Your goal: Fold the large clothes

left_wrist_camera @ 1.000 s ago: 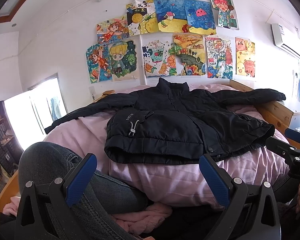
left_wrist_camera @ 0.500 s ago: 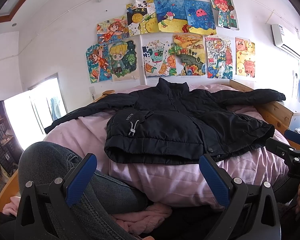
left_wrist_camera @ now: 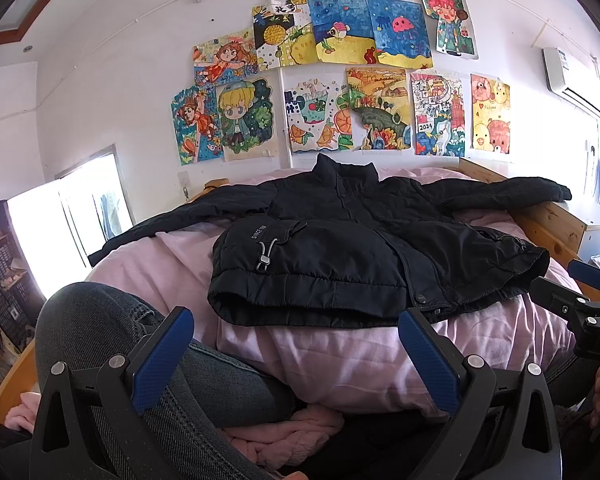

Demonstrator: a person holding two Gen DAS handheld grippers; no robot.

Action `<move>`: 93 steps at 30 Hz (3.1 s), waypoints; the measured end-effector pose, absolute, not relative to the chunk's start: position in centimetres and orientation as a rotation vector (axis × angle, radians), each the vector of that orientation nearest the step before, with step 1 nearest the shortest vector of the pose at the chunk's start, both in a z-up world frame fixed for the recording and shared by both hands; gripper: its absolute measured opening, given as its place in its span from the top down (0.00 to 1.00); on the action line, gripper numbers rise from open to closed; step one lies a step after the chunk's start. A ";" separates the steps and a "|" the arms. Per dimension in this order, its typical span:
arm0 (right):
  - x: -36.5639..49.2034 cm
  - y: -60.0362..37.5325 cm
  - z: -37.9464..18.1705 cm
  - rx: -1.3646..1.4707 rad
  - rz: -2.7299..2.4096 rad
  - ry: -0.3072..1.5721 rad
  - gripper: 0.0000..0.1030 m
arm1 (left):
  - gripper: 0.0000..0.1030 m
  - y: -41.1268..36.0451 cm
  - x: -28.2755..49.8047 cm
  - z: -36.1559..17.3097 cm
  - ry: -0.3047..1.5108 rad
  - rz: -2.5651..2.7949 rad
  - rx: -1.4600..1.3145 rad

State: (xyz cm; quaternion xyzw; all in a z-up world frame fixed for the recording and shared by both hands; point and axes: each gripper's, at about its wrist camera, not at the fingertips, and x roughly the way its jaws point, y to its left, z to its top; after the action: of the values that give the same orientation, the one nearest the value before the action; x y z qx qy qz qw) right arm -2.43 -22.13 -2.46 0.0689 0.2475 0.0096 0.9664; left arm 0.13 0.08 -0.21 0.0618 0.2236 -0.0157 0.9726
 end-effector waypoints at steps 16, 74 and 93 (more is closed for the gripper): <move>-2.5 -22.0 -2.5 0.144 0.021 0.495 0.01 | 0.00 0.2 0.4 -0.7 0.453 -0.039 0.125; 27.5 -52.7 -11.9 1.021 -0.715 0.351 0.01 | 0.00 -11.2 32.2 2.5 0.850 -0.346 0.011; 26.6 -59.3 -11.8 1.194 -0.849 0.040 0.81 | 0.00 -8.4 39.6 0.7 0.942 -0.195 -0.123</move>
State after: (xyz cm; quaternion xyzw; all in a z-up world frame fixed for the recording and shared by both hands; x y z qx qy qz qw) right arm 26.55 -59.27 -11.80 0.5451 0.0182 -0.3876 0.7431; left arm 39.59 -8.45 0.69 -0.0589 0.4528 -0.0935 0.8847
